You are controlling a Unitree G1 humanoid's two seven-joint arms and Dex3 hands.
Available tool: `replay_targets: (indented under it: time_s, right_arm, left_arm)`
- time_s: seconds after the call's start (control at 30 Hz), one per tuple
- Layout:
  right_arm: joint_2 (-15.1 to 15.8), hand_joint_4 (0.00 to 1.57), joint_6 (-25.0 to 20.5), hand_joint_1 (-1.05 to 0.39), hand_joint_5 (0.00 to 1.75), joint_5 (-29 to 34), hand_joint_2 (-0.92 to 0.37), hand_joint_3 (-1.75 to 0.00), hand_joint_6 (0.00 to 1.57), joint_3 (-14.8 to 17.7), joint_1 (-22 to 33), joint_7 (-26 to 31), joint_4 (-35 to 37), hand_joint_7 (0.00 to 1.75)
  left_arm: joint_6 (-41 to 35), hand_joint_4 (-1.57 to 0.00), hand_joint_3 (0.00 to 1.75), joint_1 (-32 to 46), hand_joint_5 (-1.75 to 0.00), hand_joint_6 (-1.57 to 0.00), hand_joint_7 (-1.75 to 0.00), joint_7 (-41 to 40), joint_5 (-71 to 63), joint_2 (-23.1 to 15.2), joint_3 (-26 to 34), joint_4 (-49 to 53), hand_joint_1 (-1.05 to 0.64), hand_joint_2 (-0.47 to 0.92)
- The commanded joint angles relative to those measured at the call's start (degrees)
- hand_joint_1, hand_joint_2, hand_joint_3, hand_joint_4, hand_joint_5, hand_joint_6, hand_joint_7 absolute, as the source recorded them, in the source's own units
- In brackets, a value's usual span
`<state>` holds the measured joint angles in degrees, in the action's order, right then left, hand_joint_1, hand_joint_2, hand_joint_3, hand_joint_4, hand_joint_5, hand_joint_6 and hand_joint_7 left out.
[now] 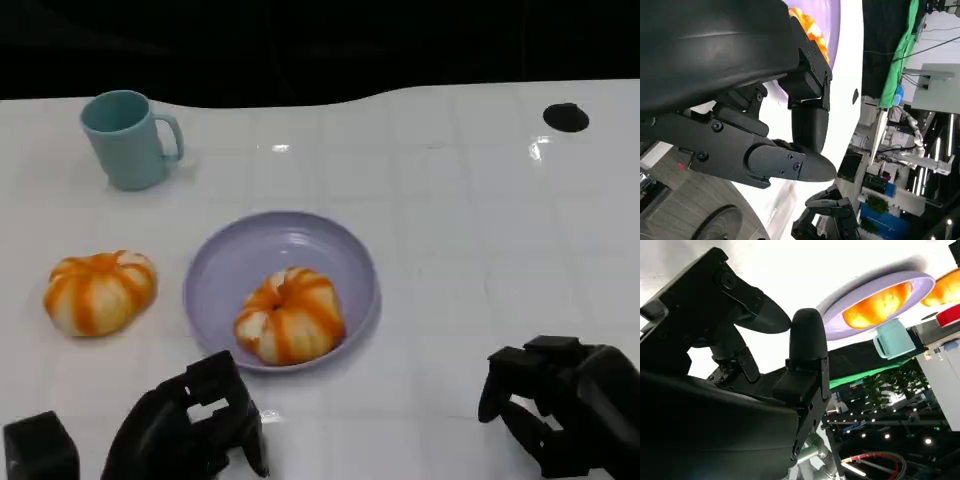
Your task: Grasp the bread from the table and place it into the plate.
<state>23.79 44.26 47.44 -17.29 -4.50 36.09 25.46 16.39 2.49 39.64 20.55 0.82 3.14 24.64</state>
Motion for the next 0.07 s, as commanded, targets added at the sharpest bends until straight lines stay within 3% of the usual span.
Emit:
replay_targets:
  time_s: [0.03, 0.07]
  right_arm:
    - [0.67, 0.91, 0.88, -0.11, 1.74, -0.32, -0.3, -1.37, 0.8, -0.15, -0.36, 0.81, 0.29, 1.44]
    - [0.64, 0.91, 0.96, -0.1, 1.75, -0.37, -0.3, -1.37, 0.81, -0.17, -0.41, 0.82, 0.34, 1.44]
  left_arm:
    - [0.56, -0.79, 0.25, -0.15, -1.75, -0.71, -1.53, 0.2, 0.12, -1.05, 0.69, 0.16, -0.62, 0.92]
    - [0.18, -0.79, 0.25, -0.11, -1.75, -0.71, -1.53, 0.27, 0.37, -1.05, 0.73, -0.04, -0.61, 0.92]
